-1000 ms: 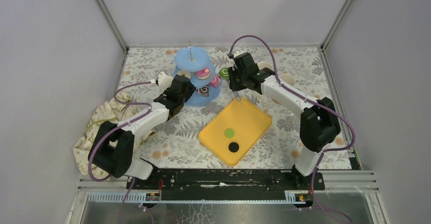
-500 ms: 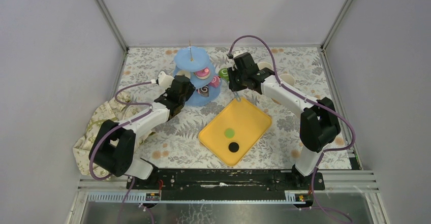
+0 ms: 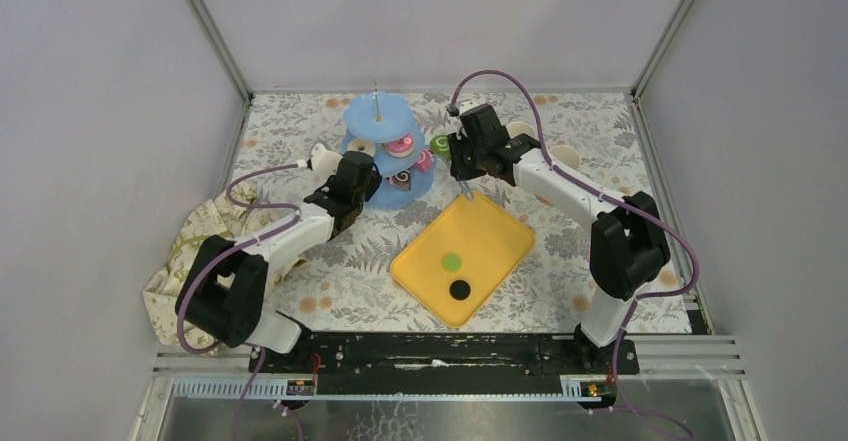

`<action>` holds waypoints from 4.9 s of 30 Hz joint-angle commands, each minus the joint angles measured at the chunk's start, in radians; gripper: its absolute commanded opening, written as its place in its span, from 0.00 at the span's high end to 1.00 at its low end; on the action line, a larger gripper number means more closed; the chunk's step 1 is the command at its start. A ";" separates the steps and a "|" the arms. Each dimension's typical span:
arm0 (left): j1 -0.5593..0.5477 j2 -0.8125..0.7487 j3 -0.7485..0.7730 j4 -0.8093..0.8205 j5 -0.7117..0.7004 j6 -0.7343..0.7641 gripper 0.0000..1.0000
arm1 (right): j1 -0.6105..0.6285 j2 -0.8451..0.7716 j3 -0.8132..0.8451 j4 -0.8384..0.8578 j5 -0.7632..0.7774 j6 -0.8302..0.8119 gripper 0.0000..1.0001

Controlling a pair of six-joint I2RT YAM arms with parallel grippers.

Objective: Serve the afternoon tea
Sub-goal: Adjust the desert table at the center of the board.

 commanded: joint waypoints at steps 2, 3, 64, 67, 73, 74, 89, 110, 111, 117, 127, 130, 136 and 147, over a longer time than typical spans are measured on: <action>0.008 -0.001 -0.014 0.047 -0.034 0.003 0.75 | -0.007 -0.024 0.002 0.034 -0.026 -0.011 0.83; 0.009 -0.003 -0.012 0.043 -0.037 0.011 0.75 | -0.007 -0.025 0.002 0.032 -0.026 -0.011 0.83; 0.209 -0.001 0.042 0.032 0.077 0.198 0.73 | -0.005 -0.060 0.052 -0.028 -0.034 -0.050 0.84; 0.209 -0.008 0.031 0.046 0.102 0.196 0.66 | -0.005 -0.057 0.050 -0.028 -0.036 -0.050 0.84; 0.209 -0.007 0.023 0.038 0.140 0.170 0.55 | -0.005 -0.063 0.043 -0.025 -0.033 -0.052 0.84; 0.210 -0.009 0.020 0.038 0.148 0.161 0.55 | -0.004 -0.063 0.043 -0.024 -0.034 -0.050 0.84; 0.167 -0.042 -0.035 0.079 0.161 0.067 0.58 | -0.005 -0.061 0.036 -0.020 -0.042 -0.045 0.84; 0.115 0.009 -0.004 0.084 0.108 0.023 0.78 | -0.005 -0.057 0.028 -0.013 -0.045 -0.045 0.85; 0.114 0.006 -0.003 0.085 0.106 0.025 0.78 | -0.005 -0.057 0.028 -0.013 -0.045 -0.045 0.85; 0.114 0.007 0.013 0.072 0.097 0.044 0.82 | -0.005 -0.054 0.038 -0.017 -0.050 -0.047 0.86; 0.144 0.020 0.031 0.085 0.137 0.104 0.83 | -0.005 -0.057 0.048 -0.028 -0.051 -0.053 0.86; 0.158 0.021 0.032 0.083 0.147 0.115 0.83 | -0.005 -0.055 0.052 -0.033 -0.051 -0.055 0.86; 0.196 0.017 0.030 0.080 0.169 0.127 0.83 | -0.004 -0.053 0.065 -0.039 -0.055 -0.058 0.86; 0.305 0.075 0.044 0.169 0.357 0.183 0.82 | 0.005 -0.039 0.089 -0.050 -0.055 -0.059 0.86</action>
